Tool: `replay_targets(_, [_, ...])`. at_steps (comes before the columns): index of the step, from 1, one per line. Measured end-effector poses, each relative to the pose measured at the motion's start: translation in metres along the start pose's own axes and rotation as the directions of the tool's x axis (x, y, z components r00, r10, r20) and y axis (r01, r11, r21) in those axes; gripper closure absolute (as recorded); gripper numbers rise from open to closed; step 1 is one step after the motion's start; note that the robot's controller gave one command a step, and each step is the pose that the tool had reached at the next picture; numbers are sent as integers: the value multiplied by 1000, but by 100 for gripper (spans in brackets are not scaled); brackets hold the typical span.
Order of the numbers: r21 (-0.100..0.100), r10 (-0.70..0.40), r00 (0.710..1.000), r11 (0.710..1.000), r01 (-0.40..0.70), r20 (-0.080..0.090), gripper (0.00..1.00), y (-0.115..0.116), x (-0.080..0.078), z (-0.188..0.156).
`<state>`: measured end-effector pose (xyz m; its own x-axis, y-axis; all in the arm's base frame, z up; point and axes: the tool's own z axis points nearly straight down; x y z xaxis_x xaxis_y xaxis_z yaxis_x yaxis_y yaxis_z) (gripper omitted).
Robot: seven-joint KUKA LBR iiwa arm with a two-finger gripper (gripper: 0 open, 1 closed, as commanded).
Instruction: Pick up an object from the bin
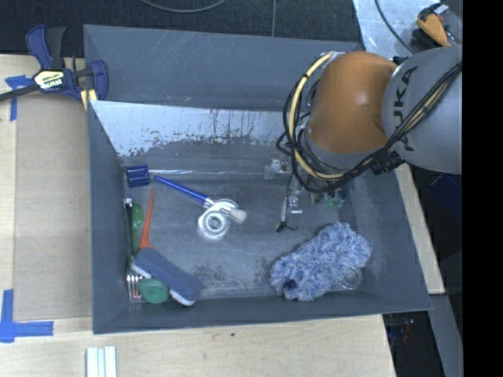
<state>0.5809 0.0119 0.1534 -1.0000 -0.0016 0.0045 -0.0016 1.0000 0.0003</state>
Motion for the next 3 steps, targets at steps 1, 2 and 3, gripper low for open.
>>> replay_targets(1, [0, 0, 1000, 1000, 0, 8, 0, 0, -2, -4])
replay_targets(2, [2, -162, 987, 987, 162, 21, 0, -29, 75, 81])
replay_targets(3, [8, -324, 946, 946, 324, 25, 0, -24, 73, 33])
